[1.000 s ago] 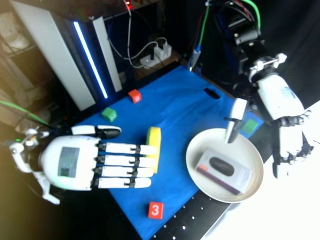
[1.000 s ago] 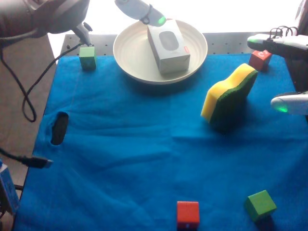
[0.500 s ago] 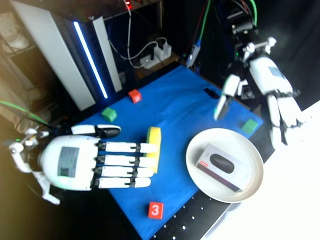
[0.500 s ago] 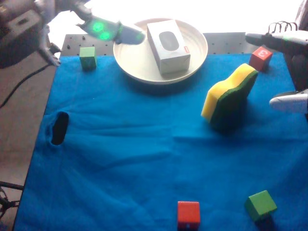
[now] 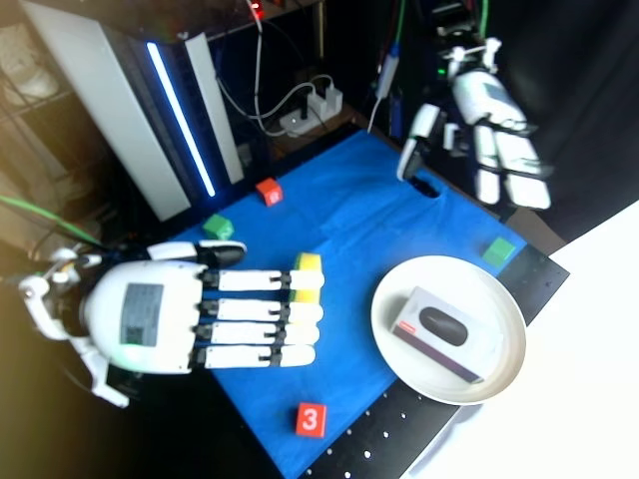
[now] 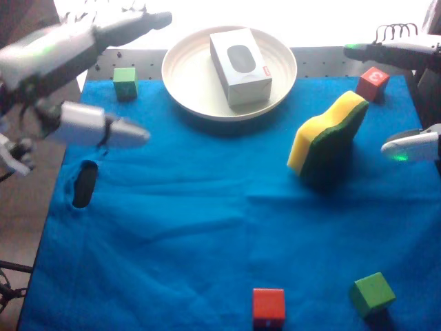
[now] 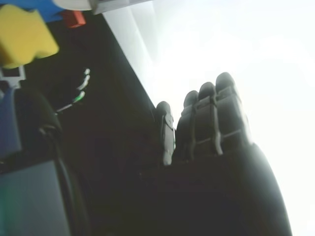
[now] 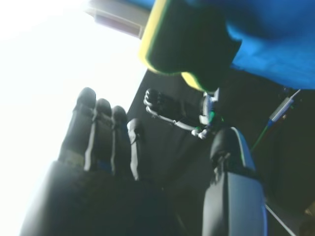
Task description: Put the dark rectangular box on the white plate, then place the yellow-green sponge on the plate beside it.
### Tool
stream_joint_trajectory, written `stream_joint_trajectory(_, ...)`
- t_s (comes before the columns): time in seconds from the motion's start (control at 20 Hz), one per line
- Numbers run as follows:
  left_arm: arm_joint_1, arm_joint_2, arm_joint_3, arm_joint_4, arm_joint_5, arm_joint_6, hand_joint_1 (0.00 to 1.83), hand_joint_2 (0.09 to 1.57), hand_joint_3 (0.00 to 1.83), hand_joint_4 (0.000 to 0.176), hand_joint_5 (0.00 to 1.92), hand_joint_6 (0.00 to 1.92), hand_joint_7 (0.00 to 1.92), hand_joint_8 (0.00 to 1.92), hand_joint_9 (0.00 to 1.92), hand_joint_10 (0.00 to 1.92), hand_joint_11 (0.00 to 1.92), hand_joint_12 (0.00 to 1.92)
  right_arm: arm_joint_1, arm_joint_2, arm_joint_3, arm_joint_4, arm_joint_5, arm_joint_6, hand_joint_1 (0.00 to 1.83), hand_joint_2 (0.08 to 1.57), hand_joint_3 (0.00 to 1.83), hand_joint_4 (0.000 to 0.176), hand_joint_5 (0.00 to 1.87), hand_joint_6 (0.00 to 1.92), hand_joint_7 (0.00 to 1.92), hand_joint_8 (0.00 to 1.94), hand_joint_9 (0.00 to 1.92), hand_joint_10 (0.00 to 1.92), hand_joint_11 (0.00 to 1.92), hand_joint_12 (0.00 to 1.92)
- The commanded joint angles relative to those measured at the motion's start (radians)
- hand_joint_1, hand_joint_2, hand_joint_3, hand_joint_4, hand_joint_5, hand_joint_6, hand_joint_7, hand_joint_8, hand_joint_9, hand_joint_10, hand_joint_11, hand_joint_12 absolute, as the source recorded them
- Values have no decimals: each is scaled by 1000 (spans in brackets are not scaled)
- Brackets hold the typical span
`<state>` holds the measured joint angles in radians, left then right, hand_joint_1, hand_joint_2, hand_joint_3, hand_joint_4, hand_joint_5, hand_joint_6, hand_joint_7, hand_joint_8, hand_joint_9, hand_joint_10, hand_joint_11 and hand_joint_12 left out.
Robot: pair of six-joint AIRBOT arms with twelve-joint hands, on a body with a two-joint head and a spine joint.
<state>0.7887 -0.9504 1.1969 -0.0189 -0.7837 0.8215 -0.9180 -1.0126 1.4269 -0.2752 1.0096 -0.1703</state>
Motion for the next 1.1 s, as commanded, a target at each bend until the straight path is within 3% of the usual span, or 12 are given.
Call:
stream_joint_trajectory(0.0,8,21,-9,-47,-167,9,917,878,4,151,76,1,0,0,0,0,0,0,36,0,5,33,78,7,834,970,20,49,178,0,196,0,184,0,214,63)
stream_joint_trajectory(0.05,59,56,-49,-71,-213,9,917,878,4,151,76,1,0,0,0,0,0,0,68,-10,10,-1,45,7,834,970,20,49,178,0,196,0,184,0,214,63)
stream_joint_trajectory(0.1,92,80,-76,-86,-244,10,904,868,0,153,49,0,0,0,0,0,0,0,80,-20,17,-16,34,7,844,985,18,73,151,0,214,6,176,0,207,64)
stream_joint_trajectory(0.2,147,124,-139,-105,-306,33,883,867,0,153,3,0,0,0,0,0,0,0,102,-35,32,-46,5,7,848,978,10,57,167,8,225,7,178,1,210,68)
stream_joint_trajectory(0.55,186,134,-182,-114,-374,33,845,853,0,136,0,0,0,0,0,0,28,12,168,-96,95,-127,-127,7,851,937,0,18,242,9,262,2,234,8,259,106)
stream_joint_trajectory(0.6,191,134,-183,-118,-379,33,850,858,0,135,0,0,0,0,0,0,18,9,182,-109,106,-150,-151,7,907,972,2,0,304,12,310,8,334,18,348,167)
stream_joint_trajectory(0.65,193,134,-183,-121,-380,33,868,861,1,146,0,0,0,0,0,0,3,2,193,-122,117,-174,-174,7,972,964,0,0,435,16,433,12,426,17,398,215)
stream_joint_trajectory(0.8,193,132,-183,-122,-379,33,862,855,0,163,0,0,0,0,0,0,0,0,202,-140,130,-211,-207,7,1122,951,0,0,802,23,762,11,713,23,331,906)
stream_joint_trajectory(0.9,194,132,-183,-123,-378,33,873,857,0,164,0,0,0,0,0,0,0,0,203,-146,135,-219,-216,7,1257,940,0,0,885,224,942,151,857,301,433,1228)
stream_joint_trajectory(0.95,194,132,-183,-124,-378,33,875,858,0,174,0,0,0,0,0,0,0,0,203,-148,137,-221,-219,7,1225,1082,13,0,873,948,1015,803,893,643,543,1399)
stream_joint_trajectory(1.0,194,131,-183,-124,-378,33,869,855,0,176,0,0,0,0,0,0,0,0,204,-149,138,-223,-220,7,1216,1134,4,0,829,1145,1003,1020,830,1056,606,1553)
stream_joint_trajectory(1.05,194,130,-183,-124,-378,33,851,853,0,176,0,0,0,0,0,0,0,0,204,-149,139,-223,-221,7,1220,1138,0,0,836,1173,1020,1031,828,1214,642,1624)
